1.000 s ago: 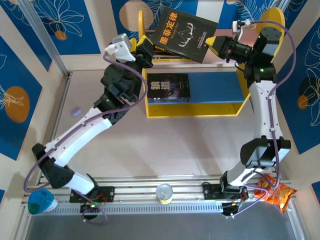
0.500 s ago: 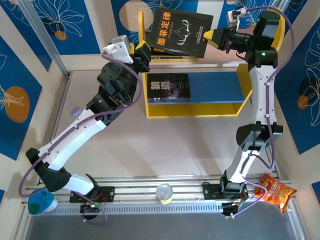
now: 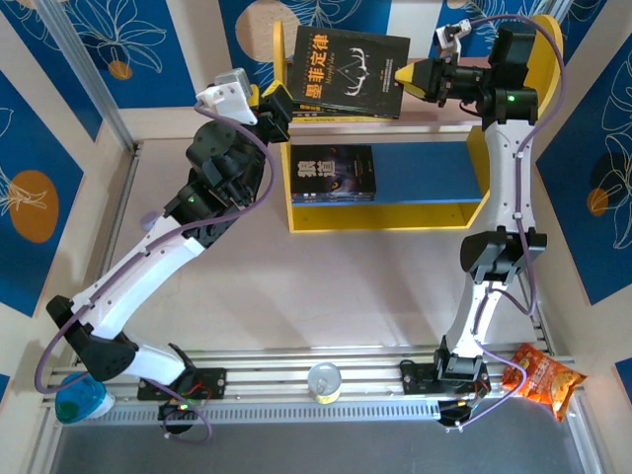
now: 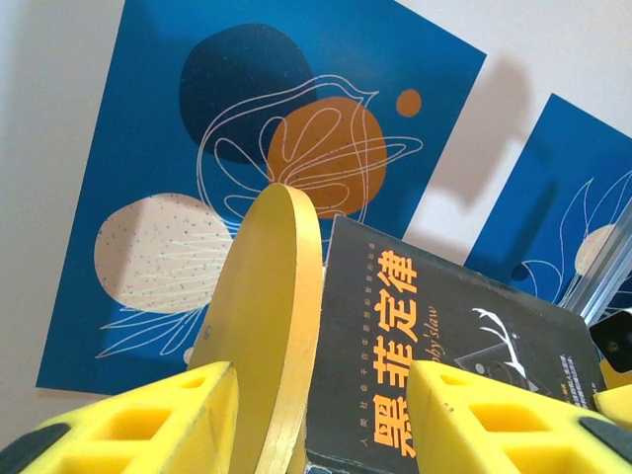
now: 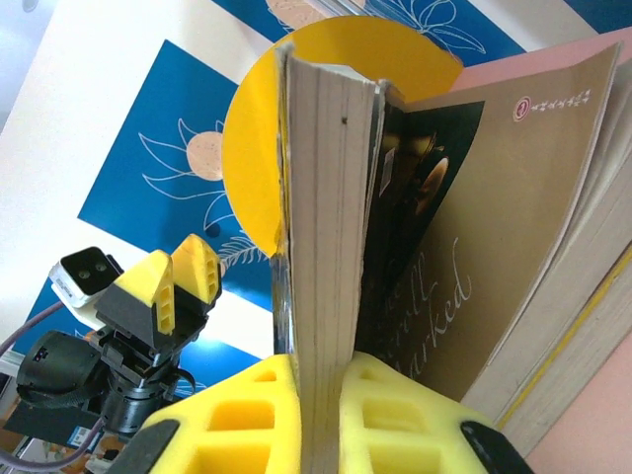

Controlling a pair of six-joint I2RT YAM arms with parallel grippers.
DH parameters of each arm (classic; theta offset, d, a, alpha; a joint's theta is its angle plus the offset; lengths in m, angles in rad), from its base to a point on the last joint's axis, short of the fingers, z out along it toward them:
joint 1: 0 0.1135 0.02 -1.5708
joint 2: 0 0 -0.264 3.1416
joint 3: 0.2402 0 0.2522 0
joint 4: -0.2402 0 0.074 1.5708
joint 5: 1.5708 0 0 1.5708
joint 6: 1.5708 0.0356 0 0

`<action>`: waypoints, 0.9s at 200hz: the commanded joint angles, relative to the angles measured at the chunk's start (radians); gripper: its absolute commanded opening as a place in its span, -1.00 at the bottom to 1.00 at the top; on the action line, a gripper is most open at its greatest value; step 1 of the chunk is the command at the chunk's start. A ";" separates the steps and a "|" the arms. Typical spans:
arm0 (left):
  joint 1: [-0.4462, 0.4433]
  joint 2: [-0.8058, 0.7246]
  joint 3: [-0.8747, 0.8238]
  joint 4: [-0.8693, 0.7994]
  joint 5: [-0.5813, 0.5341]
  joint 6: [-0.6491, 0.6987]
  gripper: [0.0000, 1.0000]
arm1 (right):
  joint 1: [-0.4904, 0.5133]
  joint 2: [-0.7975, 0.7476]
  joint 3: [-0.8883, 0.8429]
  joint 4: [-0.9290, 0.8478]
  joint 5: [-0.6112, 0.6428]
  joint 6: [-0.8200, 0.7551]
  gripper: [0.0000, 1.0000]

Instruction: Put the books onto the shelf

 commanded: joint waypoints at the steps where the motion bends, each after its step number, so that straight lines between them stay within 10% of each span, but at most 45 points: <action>1: 0.015 -0.036 0.014 0.003 0.015 0.006 -0.03 | 0.010 0.008 0.063 -0.028 -0.038 -0.028 -0.70; 107: 0.027 -0.030 0.011 -0.017 0.039 -0.015 0.00 | 0.019 0.023 0.117 -0.155 0.247 -0.082 0.17; 180: 0.037 -0.034 0.012 -0.045 0.050 -0.017 0.01 | 0.016 -0.057 0.018 -0.199 0.393 -0.159 0.26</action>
